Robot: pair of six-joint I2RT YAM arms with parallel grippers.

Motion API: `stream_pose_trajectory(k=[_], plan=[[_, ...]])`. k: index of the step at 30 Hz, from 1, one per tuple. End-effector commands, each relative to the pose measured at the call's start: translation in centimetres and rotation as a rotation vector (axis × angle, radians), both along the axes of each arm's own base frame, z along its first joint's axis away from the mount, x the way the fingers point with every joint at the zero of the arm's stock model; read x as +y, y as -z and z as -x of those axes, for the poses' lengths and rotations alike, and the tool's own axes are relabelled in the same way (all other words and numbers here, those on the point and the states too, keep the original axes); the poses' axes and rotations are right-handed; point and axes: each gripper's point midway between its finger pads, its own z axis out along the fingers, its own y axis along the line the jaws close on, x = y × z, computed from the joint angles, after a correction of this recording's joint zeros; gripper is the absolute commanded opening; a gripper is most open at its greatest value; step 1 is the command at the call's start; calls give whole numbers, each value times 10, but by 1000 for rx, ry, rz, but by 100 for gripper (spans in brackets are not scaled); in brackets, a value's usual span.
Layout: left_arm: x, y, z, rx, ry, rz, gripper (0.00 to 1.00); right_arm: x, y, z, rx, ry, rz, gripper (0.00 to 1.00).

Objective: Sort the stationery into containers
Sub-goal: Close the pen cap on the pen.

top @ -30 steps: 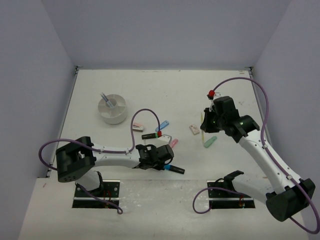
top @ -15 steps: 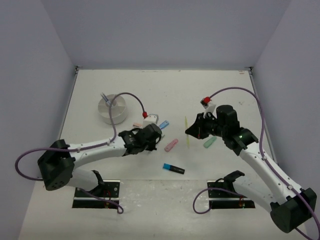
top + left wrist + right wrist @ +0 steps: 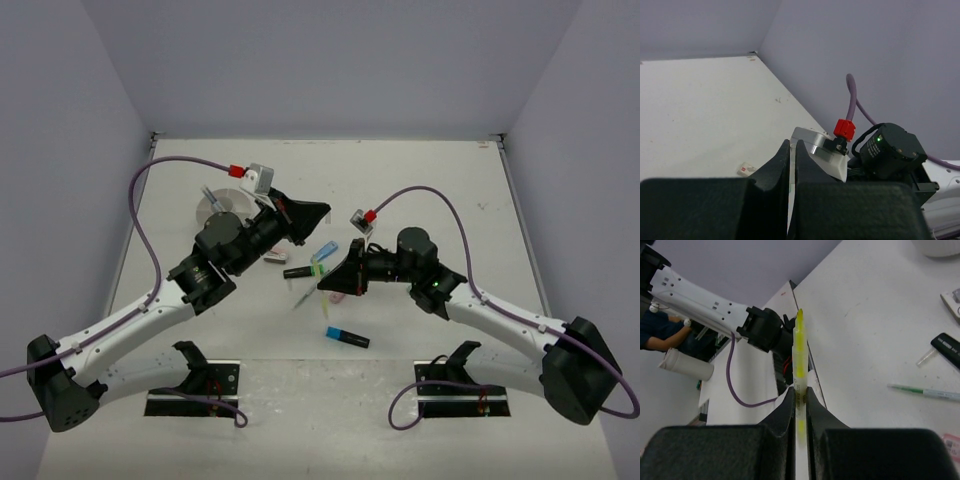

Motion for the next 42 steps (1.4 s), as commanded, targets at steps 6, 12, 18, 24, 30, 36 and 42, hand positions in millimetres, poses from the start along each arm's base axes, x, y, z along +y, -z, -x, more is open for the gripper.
stream_pose_trajectory(k=[6,12,18,24,30,36,42], plan=[[8,-10,5,-76,1,32,0,0,-61,-22,-204,118,-135,0],[5,-7,7,-65,19,54,0,-8,-68,-25,-241,167,-133,0],[2,-10,9,-69,37,66,0,-9,-65,-29,-238,187,-101,0],[-2,-8,12,-65,64,65,0,-12,-68,-31,-248,205,-94,0],[0,1,9,-58,47,47,0,-14,-70,-32,-255,213,-86,0],[-2,6,9,-50,57,42,0,-15,-72,-34,-251,234,-80,0],[-1,8,10,-50,53,37,0,-15,-74,-35,-252,234,-79,0]])
